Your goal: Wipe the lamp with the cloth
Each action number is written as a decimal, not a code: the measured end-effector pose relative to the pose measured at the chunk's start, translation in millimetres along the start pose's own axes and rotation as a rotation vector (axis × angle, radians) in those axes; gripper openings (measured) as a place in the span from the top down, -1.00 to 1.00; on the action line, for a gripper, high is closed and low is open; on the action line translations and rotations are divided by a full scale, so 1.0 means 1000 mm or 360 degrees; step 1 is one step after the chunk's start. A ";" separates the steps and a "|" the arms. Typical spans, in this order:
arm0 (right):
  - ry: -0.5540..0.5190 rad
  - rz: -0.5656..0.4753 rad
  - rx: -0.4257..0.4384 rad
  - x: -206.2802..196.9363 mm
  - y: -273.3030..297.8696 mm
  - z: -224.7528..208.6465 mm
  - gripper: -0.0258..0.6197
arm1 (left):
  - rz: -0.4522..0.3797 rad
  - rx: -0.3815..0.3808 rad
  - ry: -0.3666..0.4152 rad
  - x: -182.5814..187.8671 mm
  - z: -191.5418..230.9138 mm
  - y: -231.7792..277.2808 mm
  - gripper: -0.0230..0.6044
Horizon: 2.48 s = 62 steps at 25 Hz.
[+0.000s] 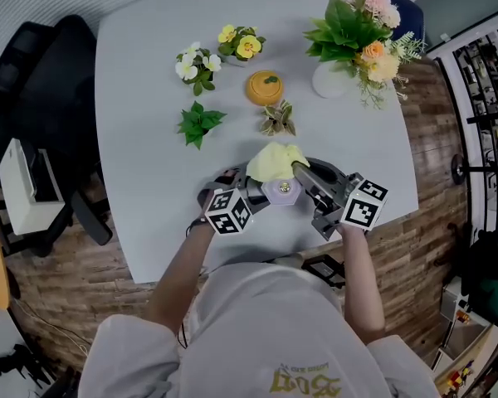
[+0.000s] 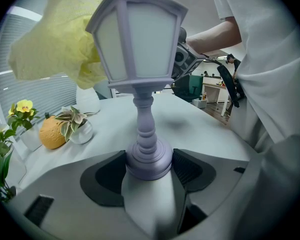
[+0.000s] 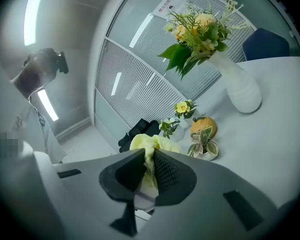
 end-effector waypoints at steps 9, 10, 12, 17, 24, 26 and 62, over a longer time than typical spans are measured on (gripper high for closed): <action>0.0042 0.0002 0.0022 -0.004 -0.004 -0.007 0.77 | 0.0001 0.0001 0.0002 -0.001 -0.001 0.000 -0.04; 0.0051 0.0004 0.0028 -0.005 -0.005 -0.007 0.77 | 0.0001 0.0001 0.0002 -0.001 -0.001 0.000 -0.04; 0.0071 0.0010 0.0037 -0.007 -0.007 -0.009 0.77 | 0.0000 0.0002 0.0002 -0.001 -0.001 0.000 -0.04; 0.0140 0.0041 0.0038 -0.016 -0.012 -0.017 0.77 | 0.0004 0.0004 0.0001 -0.001 -0.001 0.000 -0.04; 0.0167 0.0129 0.0057 -0.035 -0.009 -0.017 0.77 | 0.0000 0.0007 0.0003 -0.001 0.000 0.000 -0.04; 0.0209 0.0127 0.0079 -0.036 -0.010 -0.017 0.78 | 0.0002 0.0006 0.0002 -0.001 -0.001 0.000 -0.04; 0.0201 0.0201 0.0122 -0.065 -0.031 -0.005 0.78 | 0.0016 -0.0006 -0.0017 -0.001 0.000 0.001 -0.04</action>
Point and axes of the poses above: the fingertips, and each gripper's own axes: y forward along the fingers, z to its left, x out of its top, the point moved 1 cm from there along -y, backward along the fingers, and after that the axes turned 12 degrees about -x, right-handed, at the moved point
